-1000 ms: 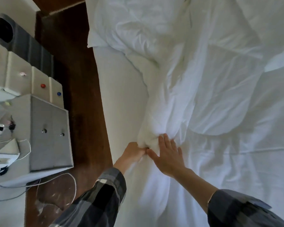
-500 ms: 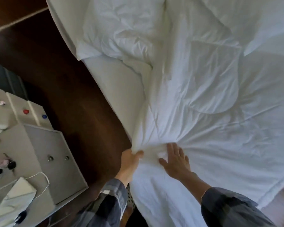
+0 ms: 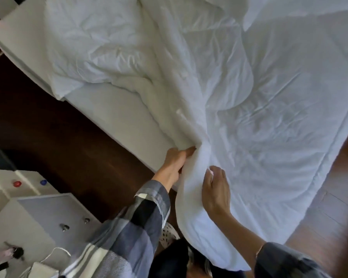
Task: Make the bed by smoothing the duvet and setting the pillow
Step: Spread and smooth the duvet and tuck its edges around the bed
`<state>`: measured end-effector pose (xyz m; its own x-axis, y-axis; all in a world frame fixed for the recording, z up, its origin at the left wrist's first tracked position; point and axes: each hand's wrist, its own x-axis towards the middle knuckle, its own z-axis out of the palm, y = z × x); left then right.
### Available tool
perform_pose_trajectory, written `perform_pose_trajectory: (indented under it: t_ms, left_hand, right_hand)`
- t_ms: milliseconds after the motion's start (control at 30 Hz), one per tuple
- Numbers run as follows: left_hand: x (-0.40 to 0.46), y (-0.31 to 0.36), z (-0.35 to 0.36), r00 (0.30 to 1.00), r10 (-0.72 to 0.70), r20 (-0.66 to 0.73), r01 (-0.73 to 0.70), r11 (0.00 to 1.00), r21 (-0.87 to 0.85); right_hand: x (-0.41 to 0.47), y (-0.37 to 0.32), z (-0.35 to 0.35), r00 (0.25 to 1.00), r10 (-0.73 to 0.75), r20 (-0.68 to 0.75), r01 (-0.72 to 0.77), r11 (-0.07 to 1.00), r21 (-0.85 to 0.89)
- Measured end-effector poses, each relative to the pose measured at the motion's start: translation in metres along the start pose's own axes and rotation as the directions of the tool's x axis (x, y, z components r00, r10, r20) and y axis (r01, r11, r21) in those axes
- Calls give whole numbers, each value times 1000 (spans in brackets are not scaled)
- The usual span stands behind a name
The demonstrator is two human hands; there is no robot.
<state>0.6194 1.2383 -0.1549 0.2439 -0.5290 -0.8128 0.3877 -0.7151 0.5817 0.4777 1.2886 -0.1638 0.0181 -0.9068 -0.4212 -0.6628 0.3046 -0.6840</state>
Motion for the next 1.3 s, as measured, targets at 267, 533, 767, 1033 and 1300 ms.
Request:
perform_pose_trajectory:
  t_ms: [267,533,767,1033,1300]
  left_hand:
    - [21,53,49,754,420,505,-654,546,523]
    - [95,76,-1,568,280,774,-604,-497,623]
    - [122,55,32,262,422,868,-637,-600,484]
    - [74,48,-117,637,-434,636,-681,-705,200]
    - [67,38,-132,737,-575,356,-669,-696,262]
  right_hand:
    - [6,-23,3,975,-6,-223,-54,963,-262]
    - [72,-5,-5,929,369,-16,-359,892,-274]
    - [75,13,-21,939,340,54,-335,938,-84]
    - [-6,18,48,824,304,478,-44,876,-481]
    - [-32,50,64,960,205,192,-93,877,-472]
